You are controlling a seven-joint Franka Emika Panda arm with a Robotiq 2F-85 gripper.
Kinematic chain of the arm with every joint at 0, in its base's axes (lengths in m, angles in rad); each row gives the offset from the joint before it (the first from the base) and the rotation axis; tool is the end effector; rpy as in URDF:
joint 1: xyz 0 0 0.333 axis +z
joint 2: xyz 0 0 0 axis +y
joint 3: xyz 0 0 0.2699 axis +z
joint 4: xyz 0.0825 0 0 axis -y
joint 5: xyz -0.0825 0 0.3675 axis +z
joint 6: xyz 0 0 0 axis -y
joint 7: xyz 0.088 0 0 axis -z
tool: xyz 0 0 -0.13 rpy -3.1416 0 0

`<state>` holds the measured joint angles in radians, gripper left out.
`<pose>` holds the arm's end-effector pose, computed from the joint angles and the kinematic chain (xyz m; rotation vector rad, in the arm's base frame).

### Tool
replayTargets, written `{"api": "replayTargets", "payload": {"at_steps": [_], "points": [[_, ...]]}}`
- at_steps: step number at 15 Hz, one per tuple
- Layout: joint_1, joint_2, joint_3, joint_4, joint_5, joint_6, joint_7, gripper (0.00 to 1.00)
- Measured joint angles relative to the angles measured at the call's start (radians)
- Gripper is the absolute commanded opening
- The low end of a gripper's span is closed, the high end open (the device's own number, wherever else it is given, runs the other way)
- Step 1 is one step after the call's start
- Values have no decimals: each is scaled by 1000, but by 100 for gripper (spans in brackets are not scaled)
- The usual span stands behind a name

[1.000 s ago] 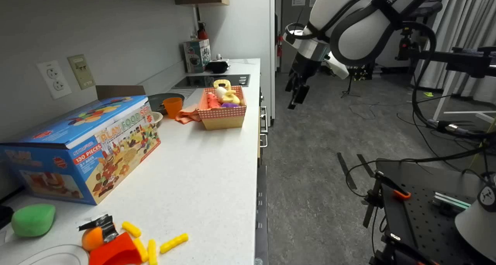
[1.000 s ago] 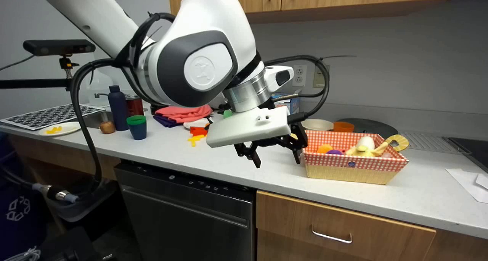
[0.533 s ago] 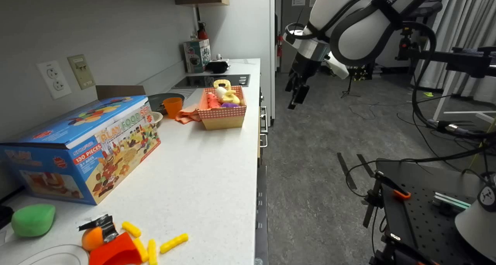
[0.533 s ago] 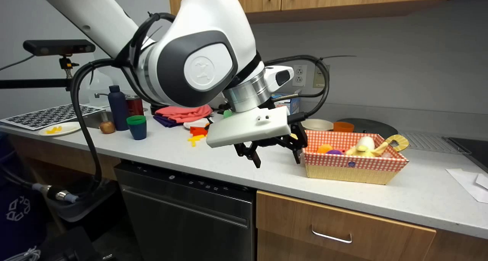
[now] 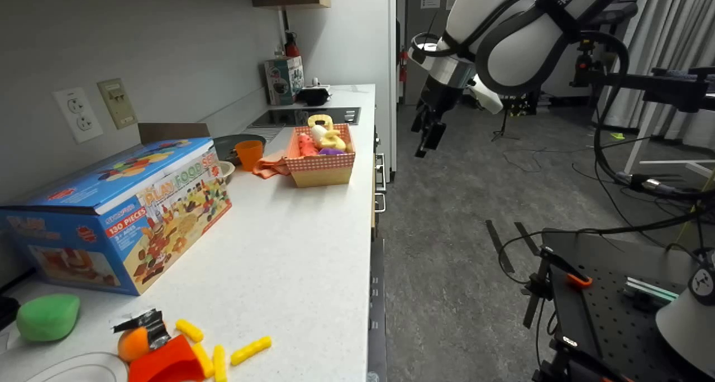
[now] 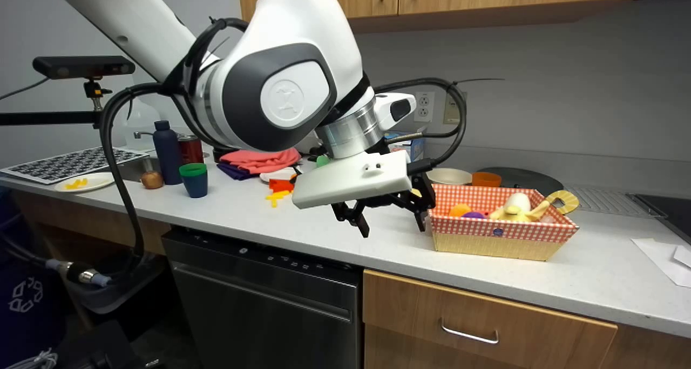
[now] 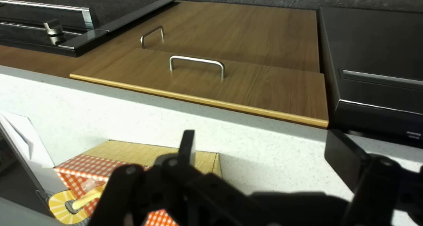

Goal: Open the drawer, remove the plushy from the drawer, put it in the box, and then close the drawer

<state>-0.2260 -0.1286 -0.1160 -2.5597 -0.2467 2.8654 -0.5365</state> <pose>0.4592 -0.1498 0.3044 2.7622 0.5813 0.4984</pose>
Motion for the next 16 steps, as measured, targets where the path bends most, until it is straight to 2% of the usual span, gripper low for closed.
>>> {"api": "replayTargets", "payload": {"at_steps": [4,7,10,13,16], "points": [[3,7,-13,3,10,-1,0,100],[1,62,-69,44,81,-1,-8,100],[-7,169,-109,121,249,-5,-50,100],[-16,312,-108,220,401,-31,-46,100],[-26,439,-99,308,425,-40,76,100]]}}
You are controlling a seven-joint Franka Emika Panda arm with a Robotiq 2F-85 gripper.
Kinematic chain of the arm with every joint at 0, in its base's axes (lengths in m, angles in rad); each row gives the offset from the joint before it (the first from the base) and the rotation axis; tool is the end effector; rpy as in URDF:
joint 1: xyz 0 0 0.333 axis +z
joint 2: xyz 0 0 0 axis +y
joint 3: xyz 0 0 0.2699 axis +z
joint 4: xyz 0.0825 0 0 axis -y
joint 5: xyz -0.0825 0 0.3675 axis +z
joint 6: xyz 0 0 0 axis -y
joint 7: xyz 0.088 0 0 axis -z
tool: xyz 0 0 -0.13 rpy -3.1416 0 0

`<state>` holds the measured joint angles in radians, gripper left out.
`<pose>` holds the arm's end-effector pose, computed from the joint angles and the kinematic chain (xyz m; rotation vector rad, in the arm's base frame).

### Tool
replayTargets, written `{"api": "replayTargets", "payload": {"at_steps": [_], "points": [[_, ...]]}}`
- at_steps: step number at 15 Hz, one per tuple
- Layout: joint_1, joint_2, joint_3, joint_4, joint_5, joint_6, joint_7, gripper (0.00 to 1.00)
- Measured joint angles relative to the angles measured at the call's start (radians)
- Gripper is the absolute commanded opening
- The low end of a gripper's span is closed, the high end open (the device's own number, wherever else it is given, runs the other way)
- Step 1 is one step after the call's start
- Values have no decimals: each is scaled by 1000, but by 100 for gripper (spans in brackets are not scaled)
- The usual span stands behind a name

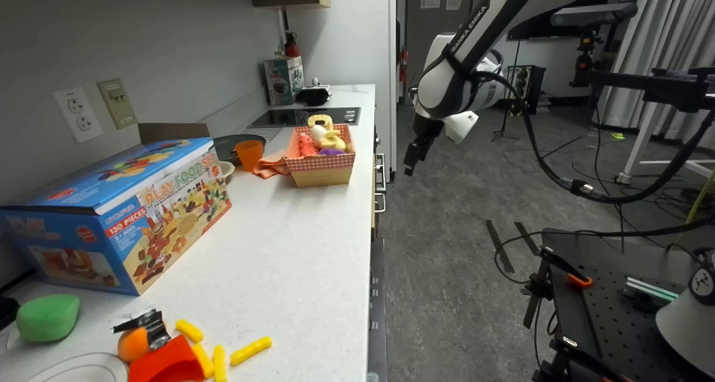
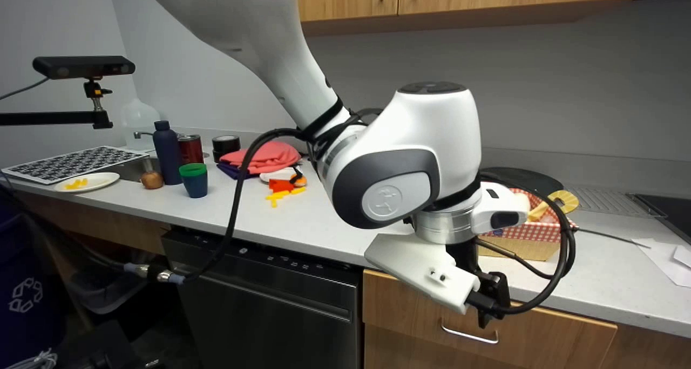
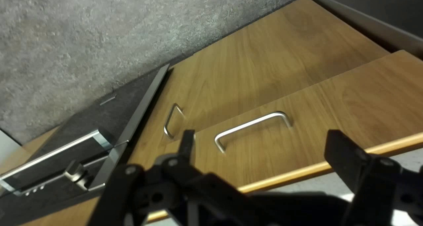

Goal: Open the drawer, remove the plushy from the drawer, put it in the box, and then close the drawer

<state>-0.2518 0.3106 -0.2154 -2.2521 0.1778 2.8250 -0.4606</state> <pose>0.4866 -0.2573 0.2037 3.0003 -0.2242 0.3793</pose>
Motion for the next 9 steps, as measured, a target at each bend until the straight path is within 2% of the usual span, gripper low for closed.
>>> {"api": "replayTargets", "payload": {"at_steps": [2,7,9], "points": [[-3,45,0,34,-5,0,59,100],[-4,53,0,48,-5,0,74,100],[-28,60,22,48,-3,-2,93,100]]}}
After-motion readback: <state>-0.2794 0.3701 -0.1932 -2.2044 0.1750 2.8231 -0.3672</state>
